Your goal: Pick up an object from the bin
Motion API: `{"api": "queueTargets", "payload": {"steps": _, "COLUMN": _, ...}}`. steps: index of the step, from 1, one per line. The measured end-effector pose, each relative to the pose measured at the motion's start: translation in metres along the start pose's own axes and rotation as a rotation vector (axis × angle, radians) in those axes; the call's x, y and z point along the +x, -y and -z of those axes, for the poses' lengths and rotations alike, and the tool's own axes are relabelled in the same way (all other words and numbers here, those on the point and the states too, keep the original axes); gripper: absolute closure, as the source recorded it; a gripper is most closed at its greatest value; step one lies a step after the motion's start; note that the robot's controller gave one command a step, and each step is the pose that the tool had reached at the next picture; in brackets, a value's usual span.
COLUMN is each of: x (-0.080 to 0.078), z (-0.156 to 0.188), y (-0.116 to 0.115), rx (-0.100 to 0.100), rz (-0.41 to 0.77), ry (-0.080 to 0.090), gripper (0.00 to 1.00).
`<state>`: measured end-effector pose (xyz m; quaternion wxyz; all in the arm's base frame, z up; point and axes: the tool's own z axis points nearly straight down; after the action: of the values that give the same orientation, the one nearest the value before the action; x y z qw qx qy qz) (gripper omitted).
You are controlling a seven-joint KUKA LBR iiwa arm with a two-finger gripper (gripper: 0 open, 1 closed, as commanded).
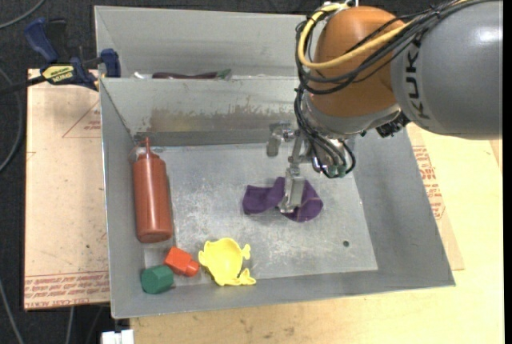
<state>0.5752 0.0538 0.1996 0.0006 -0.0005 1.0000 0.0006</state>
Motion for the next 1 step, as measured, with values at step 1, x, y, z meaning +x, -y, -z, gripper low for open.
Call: {"api": "queueTargets", "payload": {"steps": 1, "x": -0.0001, "z": -0.0404, "y": 0.0081, "rx": -0.001, "rz": -0.05, "ry": 0.005, "gripper": 0.0}}
